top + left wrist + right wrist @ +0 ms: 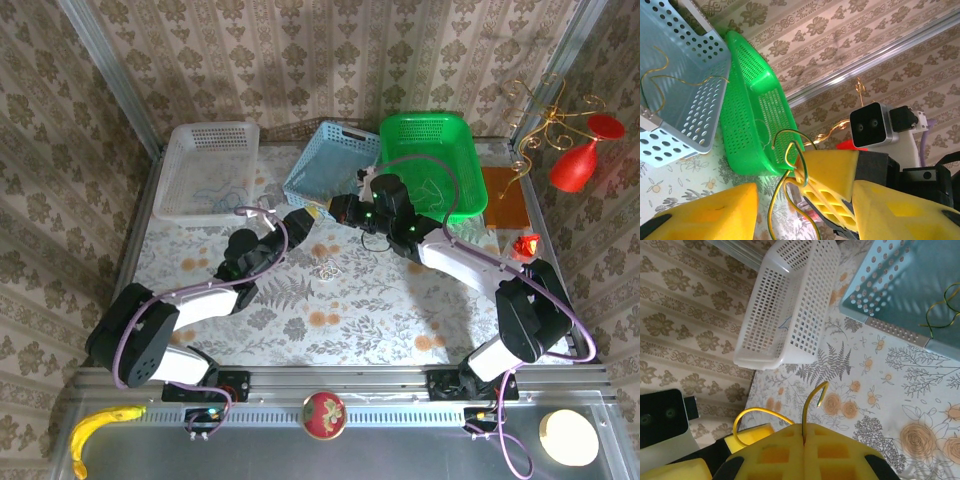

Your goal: Untangle the cables

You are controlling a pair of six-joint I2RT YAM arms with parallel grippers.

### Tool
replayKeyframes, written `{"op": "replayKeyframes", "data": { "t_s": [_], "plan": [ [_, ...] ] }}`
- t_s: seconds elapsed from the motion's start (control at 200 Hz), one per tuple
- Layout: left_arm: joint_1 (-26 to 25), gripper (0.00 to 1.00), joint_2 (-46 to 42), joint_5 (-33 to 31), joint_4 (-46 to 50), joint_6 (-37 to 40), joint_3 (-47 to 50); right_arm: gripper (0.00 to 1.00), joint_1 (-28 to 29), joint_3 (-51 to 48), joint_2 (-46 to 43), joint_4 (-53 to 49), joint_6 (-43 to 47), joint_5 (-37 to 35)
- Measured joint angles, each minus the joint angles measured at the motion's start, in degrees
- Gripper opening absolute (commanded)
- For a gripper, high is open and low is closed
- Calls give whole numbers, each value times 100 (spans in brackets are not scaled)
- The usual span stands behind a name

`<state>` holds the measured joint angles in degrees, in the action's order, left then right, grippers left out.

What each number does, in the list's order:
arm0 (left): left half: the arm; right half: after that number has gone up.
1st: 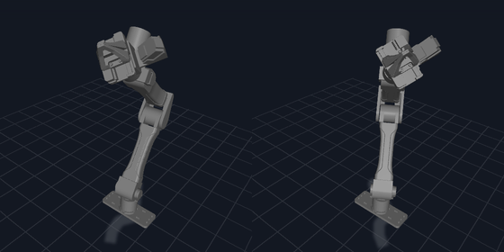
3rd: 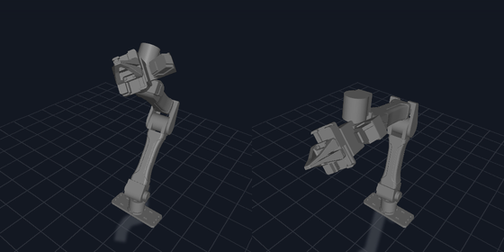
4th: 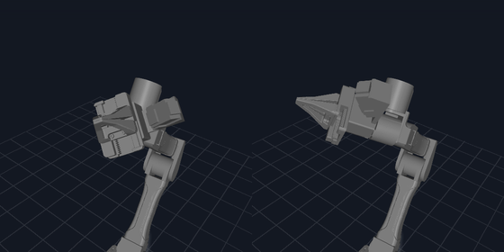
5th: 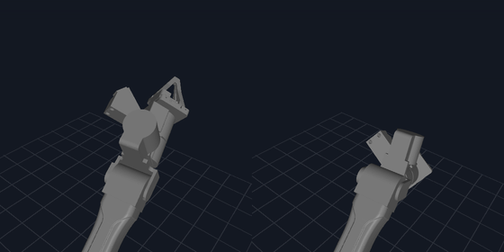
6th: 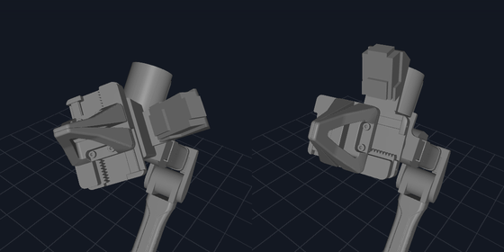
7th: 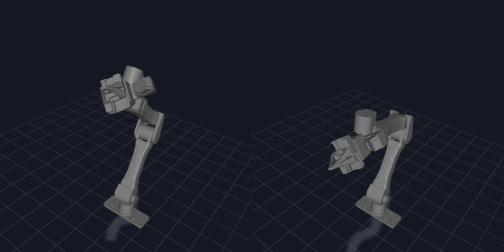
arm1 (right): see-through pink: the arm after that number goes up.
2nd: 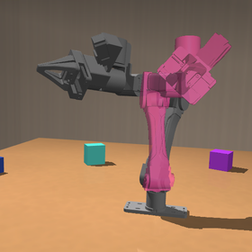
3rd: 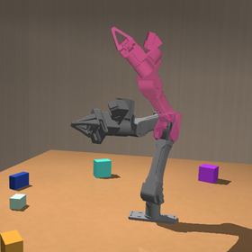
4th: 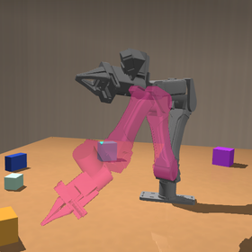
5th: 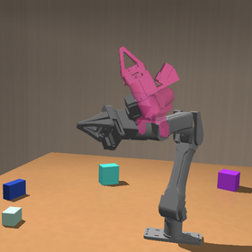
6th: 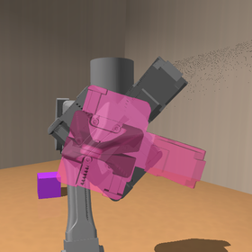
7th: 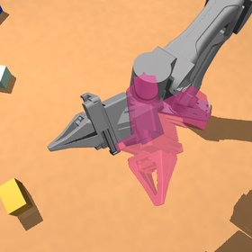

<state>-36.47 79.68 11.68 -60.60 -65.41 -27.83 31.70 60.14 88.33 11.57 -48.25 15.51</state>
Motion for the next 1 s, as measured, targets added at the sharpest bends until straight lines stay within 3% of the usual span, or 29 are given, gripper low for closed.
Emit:
{"op": "replayKeyframes", "data": {
  "t_s": [0.29, 0.52, 0.695, 0.95, 1.0],
  "plan": [
    [-122, 52, 140, -125, -186, -37, 2, 0, -37, -52, 0, 254, -245, 46],
    [-179, 42, 415, -151, -380, -127, 0, 0, -55, -52, 0, 372, -321, 127],
    [-181, 31, 496, -173, -470, -190, 0, 0, -59, -66, 0, 387, -339, 131],
    [-181, 0, 496, -214, -568, -240, 0, 0, -85, -162, 0, 483, -361, 151],
    [-181, 0, 496, -216, -573, -210, 0, 0, -111, -173, 0, 490, -367, 153]
  ]
}}
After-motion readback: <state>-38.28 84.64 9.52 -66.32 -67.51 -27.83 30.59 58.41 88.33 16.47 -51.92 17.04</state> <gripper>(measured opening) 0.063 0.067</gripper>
